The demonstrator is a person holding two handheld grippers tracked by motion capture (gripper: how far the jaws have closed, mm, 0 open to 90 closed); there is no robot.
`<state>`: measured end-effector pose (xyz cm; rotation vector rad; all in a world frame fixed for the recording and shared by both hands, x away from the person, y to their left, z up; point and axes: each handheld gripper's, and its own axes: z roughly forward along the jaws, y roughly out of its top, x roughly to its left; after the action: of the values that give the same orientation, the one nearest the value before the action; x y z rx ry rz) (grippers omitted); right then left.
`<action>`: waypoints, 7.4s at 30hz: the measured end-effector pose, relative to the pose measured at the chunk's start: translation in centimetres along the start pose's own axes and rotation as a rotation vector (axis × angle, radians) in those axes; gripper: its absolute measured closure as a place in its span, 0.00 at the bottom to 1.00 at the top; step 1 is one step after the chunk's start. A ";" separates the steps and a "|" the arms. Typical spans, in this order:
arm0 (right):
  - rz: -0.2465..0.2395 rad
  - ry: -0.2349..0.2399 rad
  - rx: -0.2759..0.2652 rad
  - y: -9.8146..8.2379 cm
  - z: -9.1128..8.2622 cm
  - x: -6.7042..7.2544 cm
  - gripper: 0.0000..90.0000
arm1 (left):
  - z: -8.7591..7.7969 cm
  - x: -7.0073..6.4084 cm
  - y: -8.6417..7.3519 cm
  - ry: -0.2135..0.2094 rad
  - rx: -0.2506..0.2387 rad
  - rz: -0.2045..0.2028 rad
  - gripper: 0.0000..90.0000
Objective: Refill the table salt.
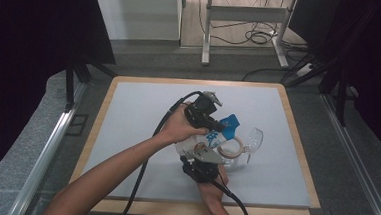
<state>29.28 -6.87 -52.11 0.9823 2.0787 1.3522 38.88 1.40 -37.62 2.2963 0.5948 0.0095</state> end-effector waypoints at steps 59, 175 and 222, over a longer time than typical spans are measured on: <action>0.066 0.021 -0.066 1.0 -0.3 0.1 0.60 | 1.0 -0.9 1.6 0.014 0.068 0.034 1.00; 0.241 0.038 -0.143 2.1 0.2 0.1 0.60 | 1.9 -1.3 2.8 0.017 0.130 0.073 1.00; 0.269 0.026 -0.182 2.6 0.3 -0.1 0.61 | 2.0 -1.4 3.2 0.020 0.139 0.083 1.00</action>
<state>30.39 -6.09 -49.89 1.2010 1.8512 1.6616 39.31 -2.49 -36.65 2.4567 0.5246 0.0320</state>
